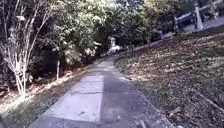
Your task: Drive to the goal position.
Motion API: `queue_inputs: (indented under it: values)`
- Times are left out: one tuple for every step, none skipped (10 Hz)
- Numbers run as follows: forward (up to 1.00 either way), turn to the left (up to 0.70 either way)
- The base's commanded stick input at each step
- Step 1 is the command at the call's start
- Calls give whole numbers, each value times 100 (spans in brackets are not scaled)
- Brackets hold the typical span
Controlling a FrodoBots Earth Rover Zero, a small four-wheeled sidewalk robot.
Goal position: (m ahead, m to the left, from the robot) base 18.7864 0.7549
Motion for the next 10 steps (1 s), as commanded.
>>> queue_inputs:
  values:
    - [50, 0]
    - [50, 0]
    - [50, 0]
    - [50, 0]
    - [50, 0]
    - [50, 0]
    - [50, 0]
    - [50, 0]
    - [50, 0]
    - [50, 0]
